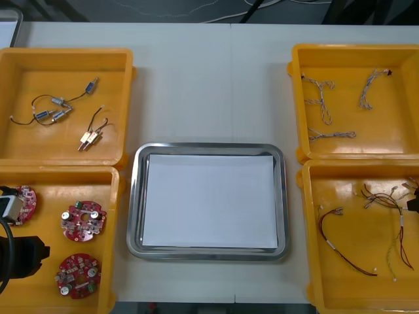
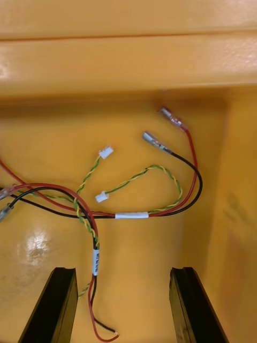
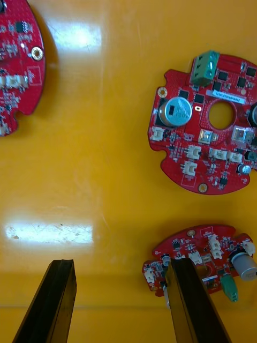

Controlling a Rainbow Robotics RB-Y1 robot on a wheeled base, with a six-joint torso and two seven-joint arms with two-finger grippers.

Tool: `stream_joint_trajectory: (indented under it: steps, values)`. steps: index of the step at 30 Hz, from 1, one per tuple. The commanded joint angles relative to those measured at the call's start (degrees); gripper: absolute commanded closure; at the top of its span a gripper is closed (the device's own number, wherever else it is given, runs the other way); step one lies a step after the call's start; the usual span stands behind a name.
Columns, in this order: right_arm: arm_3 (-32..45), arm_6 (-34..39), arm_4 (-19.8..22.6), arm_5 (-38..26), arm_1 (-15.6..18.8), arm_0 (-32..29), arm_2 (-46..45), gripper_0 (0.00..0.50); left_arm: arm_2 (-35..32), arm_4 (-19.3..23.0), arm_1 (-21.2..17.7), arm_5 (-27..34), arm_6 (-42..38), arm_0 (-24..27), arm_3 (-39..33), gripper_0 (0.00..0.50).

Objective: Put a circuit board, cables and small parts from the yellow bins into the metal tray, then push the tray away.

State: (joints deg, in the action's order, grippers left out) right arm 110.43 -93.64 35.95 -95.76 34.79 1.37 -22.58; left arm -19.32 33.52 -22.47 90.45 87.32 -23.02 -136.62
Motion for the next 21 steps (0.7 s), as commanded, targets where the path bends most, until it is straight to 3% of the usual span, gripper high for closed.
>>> stream_joint_trajectory:
  steps: [1, 13, 21]
  values:
    - [0.5, -0.8, -1.9, 2.8, 1.0, -2.6, 2.5, 0.0, 1.7, -1.0, 1.6, -1.5, -0.4, -3.8, -2.3, 0.0]
    - [0.5, -0.8, -3.7, 5.4, -2.4, -4.4, 3.1, 0.0, 3.2, -1.6, 1.7, -4.2, 1.7, -8.2, -2.5, 0.0]
    - [0.6, -0.8, -4.4, 7.6, -4.5, -5.3, 3.2, 0.0, 4.2, -3.5, 4.8, -3.7, 3.1, -7.9, -2.5, 0.0]
